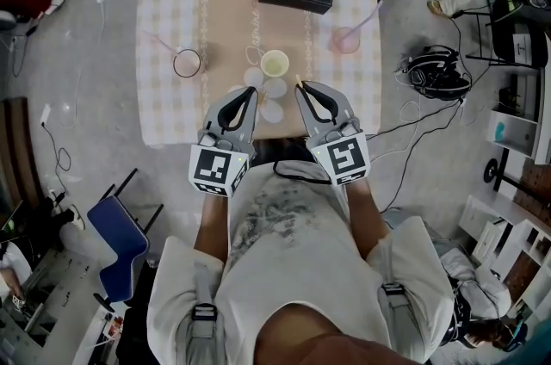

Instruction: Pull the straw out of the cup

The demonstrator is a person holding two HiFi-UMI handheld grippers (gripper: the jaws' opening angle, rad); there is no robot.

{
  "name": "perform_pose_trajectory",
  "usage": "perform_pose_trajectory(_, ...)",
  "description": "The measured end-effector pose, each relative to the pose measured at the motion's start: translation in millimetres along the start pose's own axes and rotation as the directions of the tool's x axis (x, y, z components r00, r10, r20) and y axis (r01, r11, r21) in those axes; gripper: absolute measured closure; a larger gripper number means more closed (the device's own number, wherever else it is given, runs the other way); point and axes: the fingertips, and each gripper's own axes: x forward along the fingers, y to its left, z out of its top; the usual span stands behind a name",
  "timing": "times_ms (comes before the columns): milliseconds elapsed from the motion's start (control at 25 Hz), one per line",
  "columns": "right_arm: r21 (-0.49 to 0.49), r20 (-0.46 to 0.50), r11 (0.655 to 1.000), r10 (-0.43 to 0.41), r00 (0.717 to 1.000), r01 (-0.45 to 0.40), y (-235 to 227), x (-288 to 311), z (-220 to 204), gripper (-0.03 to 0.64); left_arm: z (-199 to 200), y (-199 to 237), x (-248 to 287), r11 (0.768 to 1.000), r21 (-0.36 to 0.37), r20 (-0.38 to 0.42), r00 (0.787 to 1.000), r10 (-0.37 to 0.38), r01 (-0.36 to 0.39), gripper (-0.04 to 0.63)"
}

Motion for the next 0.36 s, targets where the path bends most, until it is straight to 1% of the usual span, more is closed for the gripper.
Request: perform_pose_trajectory(360,0.001,0.003,1.000,0.005,1.000,-0.005,-1.6,1.3,-0.5,0.594,-3.6,-0.6,3.7,1.000,-0.001,-0.011,1.000,0.000,0.000,0.589)
